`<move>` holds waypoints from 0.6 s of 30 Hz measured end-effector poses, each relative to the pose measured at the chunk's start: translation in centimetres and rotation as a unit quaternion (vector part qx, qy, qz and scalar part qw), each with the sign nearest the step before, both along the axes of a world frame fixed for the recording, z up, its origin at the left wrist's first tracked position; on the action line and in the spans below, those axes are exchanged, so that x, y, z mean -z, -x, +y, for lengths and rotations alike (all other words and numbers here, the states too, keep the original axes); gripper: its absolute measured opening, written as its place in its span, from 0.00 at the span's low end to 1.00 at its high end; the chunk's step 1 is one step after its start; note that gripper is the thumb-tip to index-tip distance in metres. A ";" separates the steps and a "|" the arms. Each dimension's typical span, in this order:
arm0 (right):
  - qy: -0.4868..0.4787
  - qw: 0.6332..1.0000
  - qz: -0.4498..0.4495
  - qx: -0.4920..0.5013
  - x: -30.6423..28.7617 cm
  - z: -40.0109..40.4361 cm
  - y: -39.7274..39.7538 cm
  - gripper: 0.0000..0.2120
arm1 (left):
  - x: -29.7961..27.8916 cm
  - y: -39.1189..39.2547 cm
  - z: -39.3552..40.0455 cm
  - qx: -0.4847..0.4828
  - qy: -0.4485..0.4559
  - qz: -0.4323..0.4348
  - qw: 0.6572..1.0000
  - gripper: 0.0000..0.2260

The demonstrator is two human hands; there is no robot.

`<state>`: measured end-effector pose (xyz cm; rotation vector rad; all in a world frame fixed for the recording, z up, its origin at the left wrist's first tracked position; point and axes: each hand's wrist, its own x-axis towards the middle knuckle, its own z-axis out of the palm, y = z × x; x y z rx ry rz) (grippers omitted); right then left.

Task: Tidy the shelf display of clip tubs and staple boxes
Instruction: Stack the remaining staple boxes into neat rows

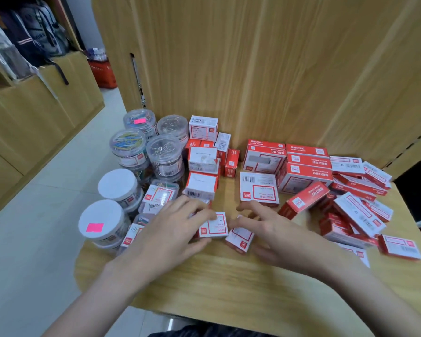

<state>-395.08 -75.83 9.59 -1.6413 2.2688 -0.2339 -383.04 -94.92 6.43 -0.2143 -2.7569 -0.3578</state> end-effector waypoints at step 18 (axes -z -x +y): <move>0.055 0.994 0.001 0.091 0.3 1.0 -1.0 0.34 | -1.6 1.4 3.7 -0.234 -0.029 -0.060 0.970 0.17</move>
